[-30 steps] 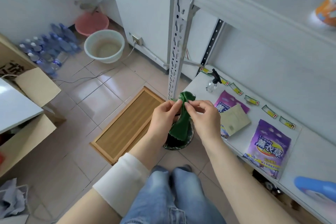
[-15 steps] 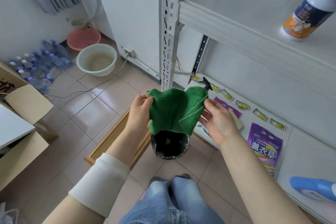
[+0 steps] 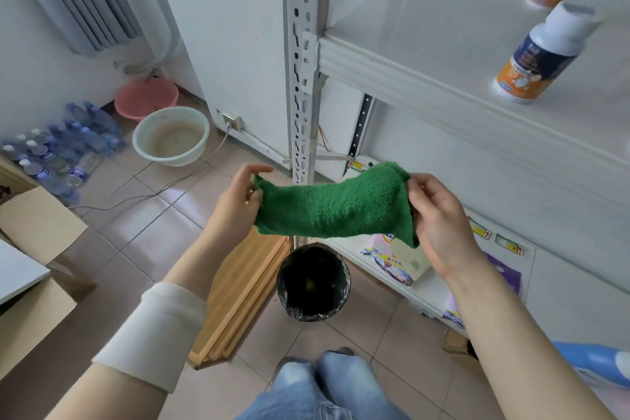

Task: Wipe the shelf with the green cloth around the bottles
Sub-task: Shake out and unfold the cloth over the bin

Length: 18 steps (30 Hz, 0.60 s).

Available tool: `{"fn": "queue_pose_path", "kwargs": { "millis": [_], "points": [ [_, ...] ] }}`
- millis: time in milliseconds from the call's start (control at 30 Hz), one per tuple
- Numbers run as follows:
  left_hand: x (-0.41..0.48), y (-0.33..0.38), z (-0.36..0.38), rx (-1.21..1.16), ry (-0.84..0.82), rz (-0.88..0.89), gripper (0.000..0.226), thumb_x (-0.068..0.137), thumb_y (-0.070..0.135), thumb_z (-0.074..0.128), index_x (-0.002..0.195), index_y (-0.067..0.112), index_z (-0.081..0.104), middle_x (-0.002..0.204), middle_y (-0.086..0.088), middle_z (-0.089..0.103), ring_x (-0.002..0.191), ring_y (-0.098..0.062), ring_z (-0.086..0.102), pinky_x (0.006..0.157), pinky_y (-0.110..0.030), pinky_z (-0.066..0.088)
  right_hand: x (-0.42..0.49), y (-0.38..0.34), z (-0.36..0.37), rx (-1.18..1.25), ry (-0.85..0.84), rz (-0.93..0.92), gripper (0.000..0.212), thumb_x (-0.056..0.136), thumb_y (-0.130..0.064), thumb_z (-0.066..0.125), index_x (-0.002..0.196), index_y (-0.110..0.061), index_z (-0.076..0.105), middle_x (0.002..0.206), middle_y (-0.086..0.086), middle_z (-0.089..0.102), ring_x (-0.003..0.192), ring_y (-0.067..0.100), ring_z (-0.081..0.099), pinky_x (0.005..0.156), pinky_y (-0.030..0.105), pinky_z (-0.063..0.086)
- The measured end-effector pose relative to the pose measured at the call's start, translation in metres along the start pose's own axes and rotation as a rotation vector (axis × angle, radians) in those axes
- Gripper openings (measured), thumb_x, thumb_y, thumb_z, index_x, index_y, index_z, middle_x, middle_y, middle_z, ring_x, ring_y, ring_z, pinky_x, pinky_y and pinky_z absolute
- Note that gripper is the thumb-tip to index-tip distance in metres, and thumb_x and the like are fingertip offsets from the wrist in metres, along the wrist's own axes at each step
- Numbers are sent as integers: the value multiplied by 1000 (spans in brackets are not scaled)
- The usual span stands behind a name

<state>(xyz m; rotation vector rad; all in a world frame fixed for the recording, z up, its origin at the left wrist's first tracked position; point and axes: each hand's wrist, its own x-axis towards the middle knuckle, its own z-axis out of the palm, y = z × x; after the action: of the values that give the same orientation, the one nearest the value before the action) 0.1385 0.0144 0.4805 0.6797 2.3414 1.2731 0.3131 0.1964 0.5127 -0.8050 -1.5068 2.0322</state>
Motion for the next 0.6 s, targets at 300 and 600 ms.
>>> {"fn": "queue_pose_path", "kwargs": {
  "millis": [300,600],
  "points": [
    [-9,32,40,96,-260,332,42,85,26,62,125,21,48,128,5,53,113,-4,47,107,-32,37,10,-17,30,-261,-152,16,24,95,-9,46,78,-22,58,72,-5,65,69,6,60,79,23,46],
    [-4,36,46,-20,-345,353,13,86,27,59,95,31,50,93,10,57,90,-3,55,94,-26,42,1,-44,18,-174,-156,46,25,95,-10,44,77,-20,57,67,-4,62,64,11,55,63,27,47]
  ]
}}
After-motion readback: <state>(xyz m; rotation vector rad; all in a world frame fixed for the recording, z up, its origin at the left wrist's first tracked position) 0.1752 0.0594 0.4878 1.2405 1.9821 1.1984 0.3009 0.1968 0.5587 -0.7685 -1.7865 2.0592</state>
